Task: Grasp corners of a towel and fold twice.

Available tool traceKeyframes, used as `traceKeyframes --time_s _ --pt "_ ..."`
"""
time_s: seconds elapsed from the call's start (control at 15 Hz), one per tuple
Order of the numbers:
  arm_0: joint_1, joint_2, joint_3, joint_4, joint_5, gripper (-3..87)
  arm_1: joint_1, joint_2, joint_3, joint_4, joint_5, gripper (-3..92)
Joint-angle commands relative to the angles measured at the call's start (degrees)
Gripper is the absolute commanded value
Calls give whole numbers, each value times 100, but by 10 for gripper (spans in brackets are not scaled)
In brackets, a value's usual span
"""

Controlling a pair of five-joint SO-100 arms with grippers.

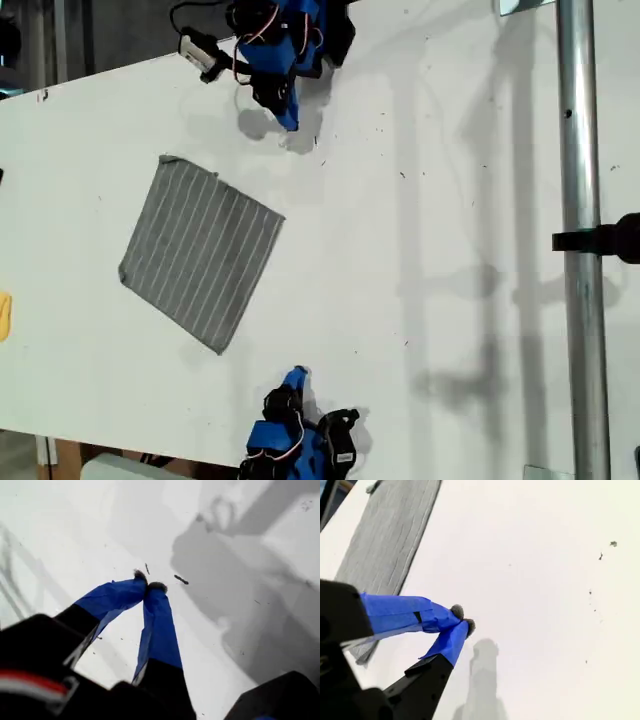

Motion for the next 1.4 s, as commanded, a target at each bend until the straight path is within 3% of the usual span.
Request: traceKeyframes --time_s 0.0,0.13,0.33,0.53,1.0,1.2,1.33 --pt "167 -1011 -1274 97 -176 -29 -158 -483 -923 -202 -9 -3" --pt "-18 -2505 -2654 158 246 -29 -149 -1907 -1846 -721 -360 -3" --pt "-1090 -4342 -4614 563 1538 -28 62 -4184 -3560 -1125 -1063 -3" --pt "-2013 -5669 -6144 896 2619 -26 325 -5897 -5291 -1028 -1723 -3" --pt "-2979 -8042 -8525 1310 3779 -18 905 -8490 -7989 -483 -2628 -3" --pt "-3331 -9009 -9527 1564 4368 -8 1099 -9316 -9000 26 -2804 67" --pt "-3595 -9448 -9940 1714 4623 12 1195 -9800 -9668 325 -3261 201"
